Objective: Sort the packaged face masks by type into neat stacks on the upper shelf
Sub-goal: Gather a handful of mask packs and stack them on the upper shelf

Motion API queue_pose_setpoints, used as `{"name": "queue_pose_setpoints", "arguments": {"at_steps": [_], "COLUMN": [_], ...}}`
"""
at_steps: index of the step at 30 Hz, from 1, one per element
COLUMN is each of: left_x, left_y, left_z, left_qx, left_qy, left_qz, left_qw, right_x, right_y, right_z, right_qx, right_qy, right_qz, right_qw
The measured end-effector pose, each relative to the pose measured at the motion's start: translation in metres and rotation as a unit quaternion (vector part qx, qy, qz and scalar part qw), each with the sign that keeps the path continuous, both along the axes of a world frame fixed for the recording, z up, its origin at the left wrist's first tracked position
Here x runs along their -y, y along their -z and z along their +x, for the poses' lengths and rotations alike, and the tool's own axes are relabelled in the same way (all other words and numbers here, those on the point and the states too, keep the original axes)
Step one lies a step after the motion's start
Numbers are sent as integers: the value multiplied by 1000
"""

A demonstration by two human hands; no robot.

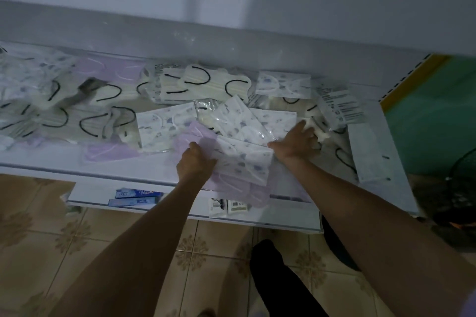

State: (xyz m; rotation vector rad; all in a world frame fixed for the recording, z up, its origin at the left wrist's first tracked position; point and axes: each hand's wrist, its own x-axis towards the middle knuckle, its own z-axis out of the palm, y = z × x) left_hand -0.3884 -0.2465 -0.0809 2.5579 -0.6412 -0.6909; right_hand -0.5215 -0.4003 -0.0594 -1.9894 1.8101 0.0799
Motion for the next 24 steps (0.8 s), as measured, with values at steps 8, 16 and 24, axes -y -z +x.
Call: {"name": "queue_pose_setpoints", "arguments": {"at_steps": [8,16,24], "left_x": [-3,10,36], "left_y": [-5,-11,-15], "left_z": [-14,-23,-31], "left_qx": [-3,-94,-72], "left_qy": [26,-2,-6], "left_qz": [-33,-96,-146], "left_qw": [999,991,987], "right_x": [-10,-12,-9], "right_y": [6,22,9], "right_z": [-18,-37,-45], "right_qx": [39,341,351], "right_qy": [-92,-47,-88], "right_qz": [-87,-30,38], "right_qw": [991,939,931]}}
